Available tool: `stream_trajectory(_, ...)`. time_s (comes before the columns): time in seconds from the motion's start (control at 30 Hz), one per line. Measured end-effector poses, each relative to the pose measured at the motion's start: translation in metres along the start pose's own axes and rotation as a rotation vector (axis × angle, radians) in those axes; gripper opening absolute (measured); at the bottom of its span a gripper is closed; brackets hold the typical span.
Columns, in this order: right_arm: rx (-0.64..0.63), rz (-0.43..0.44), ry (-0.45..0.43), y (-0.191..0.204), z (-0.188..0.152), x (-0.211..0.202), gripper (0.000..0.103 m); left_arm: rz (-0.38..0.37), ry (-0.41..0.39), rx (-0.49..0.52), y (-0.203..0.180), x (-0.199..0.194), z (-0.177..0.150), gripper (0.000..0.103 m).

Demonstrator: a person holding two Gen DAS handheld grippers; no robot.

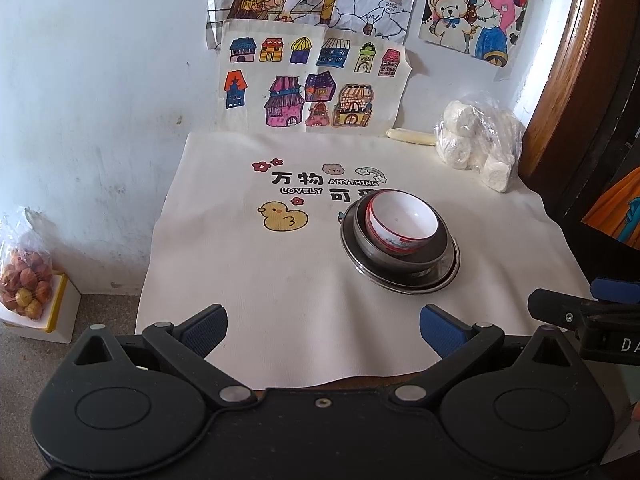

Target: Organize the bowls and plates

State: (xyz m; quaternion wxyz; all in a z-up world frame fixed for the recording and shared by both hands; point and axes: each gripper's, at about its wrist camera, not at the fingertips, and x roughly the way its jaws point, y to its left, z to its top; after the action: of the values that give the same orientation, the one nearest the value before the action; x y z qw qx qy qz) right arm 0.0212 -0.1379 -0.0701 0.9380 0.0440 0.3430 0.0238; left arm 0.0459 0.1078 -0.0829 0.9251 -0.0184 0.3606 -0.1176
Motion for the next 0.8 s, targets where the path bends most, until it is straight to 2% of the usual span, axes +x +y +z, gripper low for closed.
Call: stream_trajectory(0.8,0.004,0.000,0.011,-0.0038,0.0022,0.0074,0.103,0.000,0.011,0.002,-0.0004,0.0055,0.0013,0.102)
